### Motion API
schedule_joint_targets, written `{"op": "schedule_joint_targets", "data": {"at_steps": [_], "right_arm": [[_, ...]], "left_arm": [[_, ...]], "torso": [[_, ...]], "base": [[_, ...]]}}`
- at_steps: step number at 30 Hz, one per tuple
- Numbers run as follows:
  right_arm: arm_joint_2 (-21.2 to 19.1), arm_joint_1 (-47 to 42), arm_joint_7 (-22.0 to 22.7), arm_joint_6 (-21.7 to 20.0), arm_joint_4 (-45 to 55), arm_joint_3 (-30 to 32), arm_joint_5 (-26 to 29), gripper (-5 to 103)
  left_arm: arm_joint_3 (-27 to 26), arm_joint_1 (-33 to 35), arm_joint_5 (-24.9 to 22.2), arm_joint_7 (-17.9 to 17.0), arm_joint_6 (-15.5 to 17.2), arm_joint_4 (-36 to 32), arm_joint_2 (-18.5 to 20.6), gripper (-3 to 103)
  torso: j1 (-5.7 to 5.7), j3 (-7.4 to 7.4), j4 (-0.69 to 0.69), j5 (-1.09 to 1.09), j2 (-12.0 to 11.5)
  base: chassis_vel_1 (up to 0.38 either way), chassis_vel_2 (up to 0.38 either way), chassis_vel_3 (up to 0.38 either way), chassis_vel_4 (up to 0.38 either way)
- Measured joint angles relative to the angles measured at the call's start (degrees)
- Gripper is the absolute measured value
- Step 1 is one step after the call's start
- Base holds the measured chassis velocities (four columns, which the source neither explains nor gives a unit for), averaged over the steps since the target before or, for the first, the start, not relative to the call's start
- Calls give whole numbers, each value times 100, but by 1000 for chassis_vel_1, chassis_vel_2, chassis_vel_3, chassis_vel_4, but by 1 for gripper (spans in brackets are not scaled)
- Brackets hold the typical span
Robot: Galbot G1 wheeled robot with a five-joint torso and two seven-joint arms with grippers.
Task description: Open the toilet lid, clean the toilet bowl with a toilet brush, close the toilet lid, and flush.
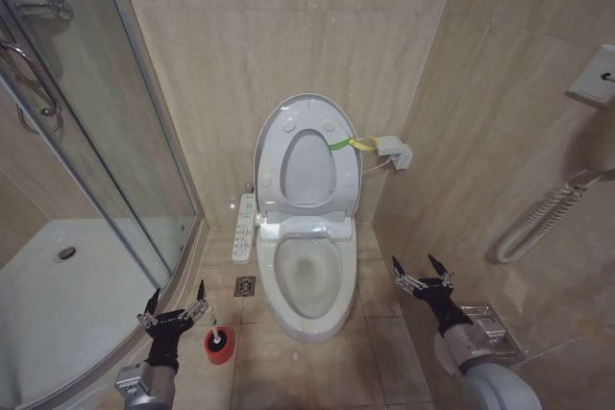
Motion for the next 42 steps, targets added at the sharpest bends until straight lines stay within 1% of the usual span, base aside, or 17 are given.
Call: {"op": "schedule_joint_targets", "data": {"at_steps": [4, 7, 8, 11, 16, 25, 42], "right_arm": [[0, 0, 0, 0, 0, 0, 0, 100], [0, 0, 0, 0, 0, 0, 0, 100], [0, 0, 0, 0, 0, 0, 0, 100], [0, 0, 0, 0, -1, 0, 0, 100], [0, 0, 0, 0, 0, 0, 0, 100], [0, 0, 0, 0, 0, 0, 0, 100], [0, 0, 0, 0, 0, 0, 0, 100]], "left_arm": [[-50, 64, -6, -1, -42, 36, 74, 100], [-100, 169, 60, 56, -279, 130, 219, 100], [-100, 169, 60, 56, -279, 130, 219, 100], [-157, 138, 206, 209, -566, 313, 258, 100], [-148, 114, 206, 297, -694, 420, 241, 100], [-140, 75, 211, 346, -764, 524, 222, 100], [-131, 70, 220, 339, -739, 520, 217, 100]], "torso": [[0, 0, 0, 0, 0], [0, 0, 1, 0, 0], [0, 0, 1, 0, 0], [0, 0, 0, 0, 0], [0, 0, 0, 0, 0], [0, 1, 0, 1, 0], [0, 0, 0, 1, 0]], "base": [[0, 0, 0, 0], [0, 0, 0, 0], [0, 0, 0, 0], [0, 0, 0, 0], [0, 0, 0, 0], [0, 0, 0, 0], [0, 0, 0, 0]]}}
